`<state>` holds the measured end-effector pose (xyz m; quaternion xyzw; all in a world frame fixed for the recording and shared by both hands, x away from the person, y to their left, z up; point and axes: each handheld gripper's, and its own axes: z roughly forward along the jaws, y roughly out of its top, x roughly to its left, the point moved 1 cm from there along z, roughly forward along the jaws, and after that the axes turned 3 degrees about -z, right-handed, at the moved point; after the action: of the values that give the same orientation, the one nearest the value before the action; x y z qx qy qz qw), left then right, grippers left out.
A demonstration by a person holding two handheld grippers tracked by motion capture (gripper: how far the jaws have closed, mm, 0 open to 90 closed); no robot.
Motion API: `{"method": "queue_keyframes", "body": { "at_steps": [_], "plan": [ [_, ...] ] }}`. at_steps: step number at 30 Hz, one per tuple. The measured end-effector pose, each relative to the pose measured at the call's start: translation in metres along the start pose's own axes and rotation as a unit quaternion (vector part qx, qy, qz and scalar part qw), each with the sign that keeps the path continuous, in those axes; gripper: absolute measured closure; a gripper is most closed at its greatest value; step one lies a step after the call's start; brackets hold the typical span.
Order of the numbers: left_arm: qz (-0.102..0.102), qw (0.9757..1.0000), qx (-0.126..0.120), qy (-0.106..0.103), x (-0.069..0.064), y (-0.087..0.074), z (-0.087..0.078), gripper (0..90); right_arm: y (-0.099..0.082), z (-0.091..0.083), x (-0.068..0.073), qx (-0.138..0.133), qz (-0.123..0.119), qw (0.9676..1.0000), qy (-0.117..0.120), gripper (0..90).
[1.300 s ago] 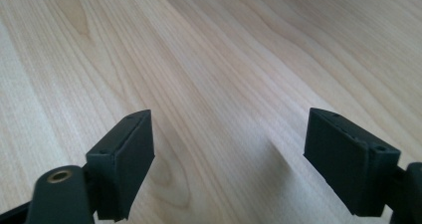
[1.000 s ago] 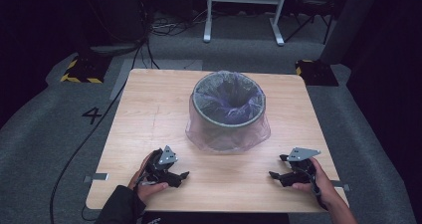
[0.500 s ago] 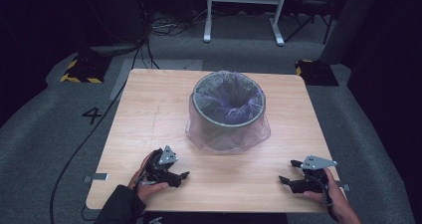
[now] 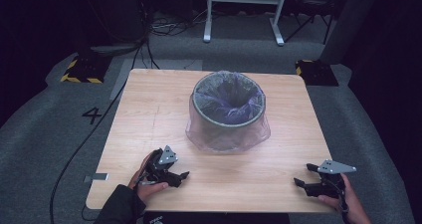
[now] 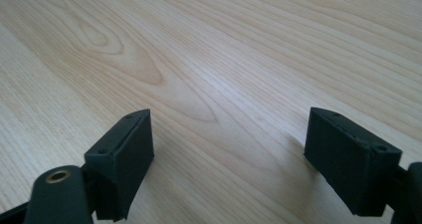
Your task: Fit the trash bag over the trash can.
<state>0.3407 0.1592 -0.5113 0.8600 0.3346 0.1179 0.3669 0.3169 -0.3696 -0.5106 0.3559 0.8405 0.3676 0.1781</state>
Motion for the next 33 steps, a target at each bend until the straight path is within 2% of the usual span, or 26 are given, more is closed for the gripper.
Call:
{"method": "queue_keyframes", "body": {
  "at_steps": [6,33],
  "plan": [
    [0.000,1.0000,0.000,0.001,-0.0001,0.0000,0.0000,14.3,-0.0048,-0.0050,-0.0079,0.001,0.009,0.9999,-0.011,19.4],
    [0.001,1.0000,0.000,0.000,0.0002,0.0005,0.0005,14.3,-0.0041,-0.0040,-0.0084,0.001,0.010,0.9998,-0.015,18.8]
  ]
}}
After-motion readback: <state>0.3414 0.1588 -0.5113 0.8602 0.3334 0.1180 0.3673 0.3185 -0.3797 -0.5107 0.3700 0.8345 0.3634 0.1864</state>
